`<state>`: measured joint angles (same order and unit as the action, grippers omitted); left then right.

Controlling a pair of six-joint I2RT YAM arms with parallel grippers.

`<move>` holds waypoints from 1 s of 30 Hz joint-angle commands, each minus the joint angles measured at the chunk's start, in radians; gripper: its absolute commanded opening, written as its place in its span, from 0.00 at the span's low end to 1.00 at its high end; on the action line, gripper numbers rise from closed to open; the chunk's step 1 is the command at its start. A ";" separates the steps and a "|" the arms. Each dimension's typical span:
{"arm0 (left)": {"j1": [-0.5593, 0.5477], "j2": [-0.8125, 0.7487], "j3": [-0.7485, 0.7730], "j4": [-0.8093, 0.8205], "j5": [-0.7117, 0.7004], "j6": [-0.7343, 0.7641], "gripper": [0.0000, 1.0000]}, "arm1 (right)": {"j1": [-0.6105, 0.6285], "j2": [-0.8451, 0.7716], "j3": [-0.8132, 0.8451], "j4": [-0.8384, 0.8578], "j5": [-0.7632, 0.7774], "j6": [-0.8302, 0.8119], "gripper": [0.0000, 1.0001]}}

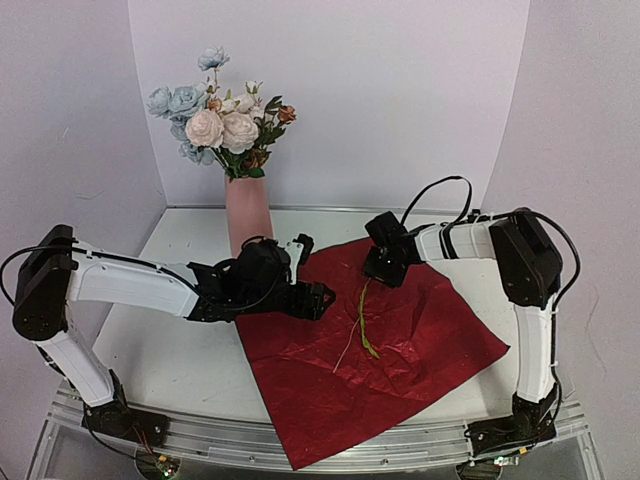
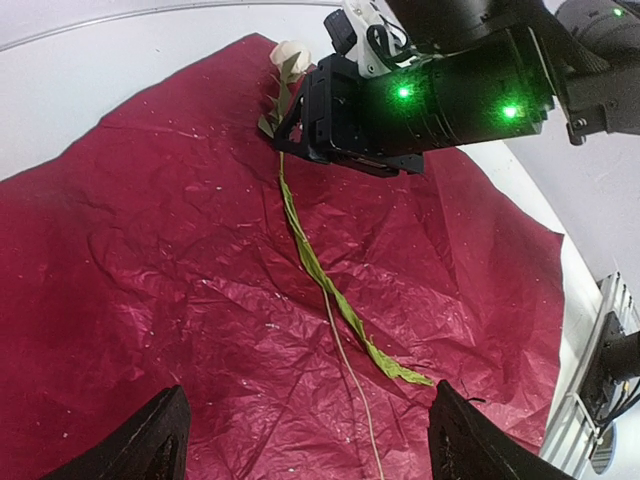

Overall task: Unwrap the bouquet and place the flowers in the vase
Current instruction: Pick up the fake flower from the wrapping paper.

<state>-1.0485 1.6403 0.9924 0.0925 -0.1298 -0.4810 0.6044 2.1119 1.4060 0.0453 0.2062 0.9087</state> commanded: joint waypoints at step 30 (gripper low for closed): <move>-0.005 -0.063 0.108 -0.022 0.118 0.012 0.84 | -0.005 -0.446 -0.261 0.452 -0.304 -0.087 0.00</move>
<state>-1.0485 1.6234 1.0140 0.0381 -0.1234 -0.4468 0.6010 1.7982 1.2685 0.2027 0.0782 0.8420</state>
